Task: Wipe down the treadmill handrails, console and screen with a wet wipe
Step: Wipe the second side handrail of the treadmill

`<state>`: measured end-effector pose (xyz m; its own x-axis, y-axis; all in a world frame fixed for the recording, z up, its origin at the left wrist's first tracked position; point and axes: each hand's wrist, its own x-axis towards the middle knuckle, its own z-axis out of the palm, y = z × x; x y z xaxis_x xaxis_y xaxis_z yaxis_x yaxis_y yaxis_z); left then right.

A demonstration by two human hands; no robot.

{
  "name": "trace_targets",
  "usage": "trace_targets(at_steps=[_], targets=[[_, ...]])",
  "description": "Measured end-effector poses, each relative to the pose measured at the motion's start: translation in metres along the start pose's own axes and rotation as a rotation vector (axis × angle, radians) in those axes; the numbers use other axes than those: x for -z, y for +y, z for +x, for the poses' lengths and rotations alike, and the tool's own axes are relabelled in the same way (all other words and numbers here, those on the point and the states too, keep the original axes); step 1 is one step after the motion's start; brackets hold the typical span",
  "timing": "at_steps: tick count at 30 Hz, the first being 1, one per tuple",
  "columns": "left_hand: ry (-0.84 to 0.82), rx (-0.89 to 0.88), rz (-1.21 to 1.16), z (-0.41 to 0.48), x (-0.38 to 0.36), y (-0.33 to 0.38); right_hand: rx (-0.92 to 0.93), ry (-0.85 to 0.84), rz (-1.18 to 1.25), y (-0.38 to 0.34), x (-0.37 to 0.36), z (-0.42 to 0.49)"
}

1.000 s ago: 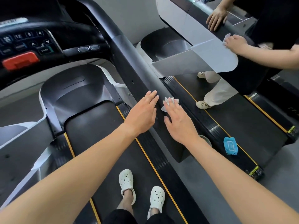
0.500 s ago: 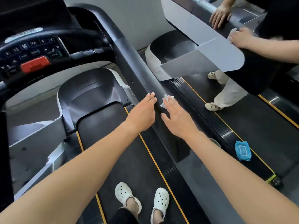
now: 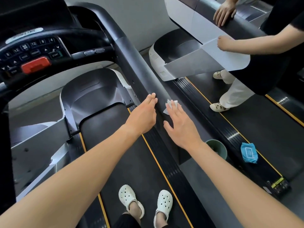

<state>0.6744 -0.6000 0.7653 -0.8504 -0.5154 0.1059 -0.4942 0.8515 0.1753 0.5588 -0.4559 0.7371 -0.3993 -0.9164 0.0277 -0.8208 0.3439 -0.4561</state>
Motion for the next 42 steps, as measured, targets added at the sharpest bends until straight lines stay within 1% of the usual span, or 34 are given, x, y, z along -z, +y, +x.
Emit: trace_targets(at_steps=[2, 6, 9, 11, 13, 15, 18, 21, 25, 27, 29, 32, 34, 35, 37, 42], targets=[[-0.083, 0.021, -0.159, 0.000, -0.001, -0.001, 0.066, 0.059, -0.083, 0.004, -0.007, -0.022], [-0.078, 0.058, -0.244, 0.000, -0.004, -0.007, 0.099, 0.067, -0.145, 0.009, -0.010, -0.014], [-0.078, 0.015, -0.249, -0.003, -0.004, -0.009, 0.031, 0.025, -0.086, -0.001, -0.006, 0.014], [-0.075, -0.017, -0.222, -0.007, -0.005, -0.018, 0.012, 0.005, -0.107, -0.009, -0.006, 0.022], [-0.074, -0.054, -0.227, -0.009, -0.009, -0.027, 0.058, 0.014, -0.191, -0.010, -0.008, 0.014], [-0.080, -0.093, -0.210, -0.010, -0.014, -0.040, 0.160, 0.012, -0.298, -0.010, -0.010, -0.004], [-0.077, -0.151, -0.156, -0.009, -0.021, -0.055, 0.284, -0.060, -0.523, -0.010, -0.016, -0.021], [-0.073, -0.191, -0.120, -0.006, -0.023, -0.062, 0.313, -0.089, -0.667, -0.018, -0.016, -0.005], [-0.035, -0.113, -0.160, -0.001, -0.026, -0.078, 0.297, -0.148, -0.858, -0.038, -0.023, 0.025], [-0.024, -0.136, -0.161, 0.003, -0.031, -0.087, 0.263, -0.171, -0.972, -0.047, -0.030, 0.028], [-0.007, -0.164, -0.165, 0.004, -0.037, -0.095, 0.271, -0.238, -1.103, -0.049, -0.043, 0.024], [0.002, -0.189, -0.189, 0.004, -0.045, -0.104, 0.340, -0.381, -1.272, -0.046, -0.064, 0.013], [-0.001, -0.209, -0.202, 0.005, -0.047, -0.107, 0.398, -0.497, -1.342, -0.047, -0.070, 0.012], [-0.007, -0.218, -0.205, 0.007, -0.047, -0.109, 0.410, -0.528, -1.367, -0.048, -0.070, 0.015], [-0.027, -0.231, -0.207, 0.010, -0.044, -0.113, 0.398, -0.514, -1.377, -0.053, -0.067, 0.028], [-0.072, -0.271, -0.184, 0.016, -0.039, -0.122, 0.291, -0.441, -1.373, -0.071, -0.073, 0.071]])
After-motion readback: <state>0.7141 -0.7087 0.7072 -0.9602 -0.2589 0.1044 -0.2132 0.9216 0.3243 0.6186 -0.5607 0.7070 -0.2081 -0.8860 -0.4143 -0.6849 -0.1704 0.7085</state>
